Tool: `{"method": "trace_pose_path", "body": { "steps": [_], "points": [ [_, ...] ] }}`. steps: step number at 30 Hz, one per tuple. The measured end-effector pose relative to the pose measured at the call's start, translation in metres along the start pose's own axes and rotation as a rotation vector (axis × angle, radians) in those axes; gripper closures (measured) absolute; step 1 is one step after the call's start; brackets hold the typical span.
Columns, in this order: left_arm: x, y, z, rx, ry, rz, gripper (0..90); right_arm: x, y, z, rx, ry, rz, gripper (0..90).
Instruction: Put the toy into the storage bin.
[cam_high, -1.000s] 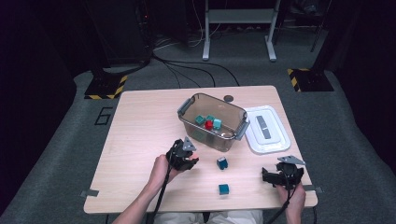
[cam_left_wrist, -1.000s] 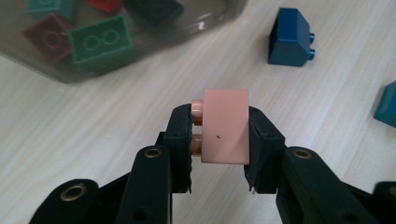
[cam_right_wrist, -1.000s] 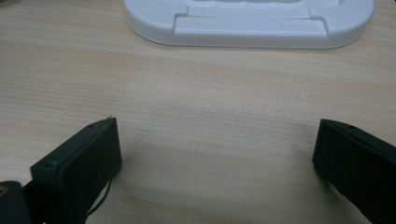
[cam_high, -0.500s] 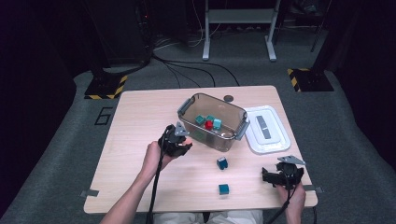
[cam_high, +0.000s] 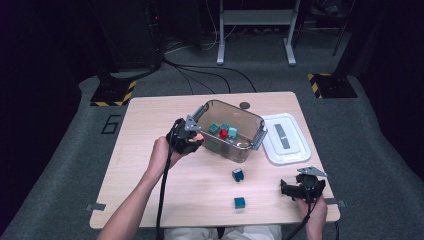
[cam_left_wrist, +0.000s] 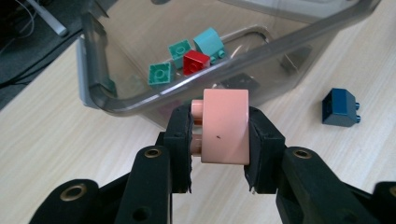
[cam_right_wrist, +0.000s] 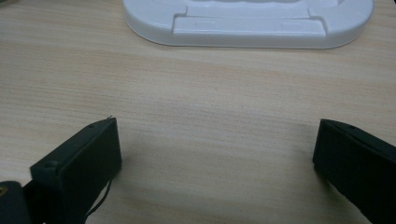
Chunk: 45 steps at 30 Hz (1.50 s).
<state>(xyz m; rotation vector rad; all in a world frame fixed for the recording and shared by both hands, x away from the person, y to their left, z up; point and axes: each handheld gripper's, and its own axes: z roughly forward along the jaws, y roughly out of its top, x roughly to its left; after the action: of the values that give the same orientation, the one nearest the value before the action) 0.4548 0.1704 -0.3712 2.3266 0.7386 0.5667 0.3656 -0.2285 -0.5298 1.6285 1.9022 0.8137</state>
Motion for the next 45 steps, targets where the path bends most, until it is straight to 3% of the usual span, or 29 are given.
{"method": "trace_pose_path", "body": {
  "steps": [11, 24, 34, 45],
  "points": [
    [0.012, 0.022, -0.003, 0.0, 0.027, 0.024, 66.0, 0.0, 0.0, 0.0, 0.0, 0.0, 0.0, 0.4],
    [0.029, 0.051, 0.003, -0.009, 0.04, 0.016, 66.0, 0.0, 0.0, 0.0, 0.0, 0.0, 0.0, 0.4],
    [0.037, 0.069, 0.022, 0.011, 0.024, 0.011, 65.9, 0.0, 0.0, 0.0, 0.0, 0.0, 0.0, 0.4],
    [0.046, 0.075, 0.054, 0.063, -0.031, -0.041, 65.5, 0.0, 0.0, 0.0, -0.001, 0.0, 0.0, 0.4]
  ]
}}
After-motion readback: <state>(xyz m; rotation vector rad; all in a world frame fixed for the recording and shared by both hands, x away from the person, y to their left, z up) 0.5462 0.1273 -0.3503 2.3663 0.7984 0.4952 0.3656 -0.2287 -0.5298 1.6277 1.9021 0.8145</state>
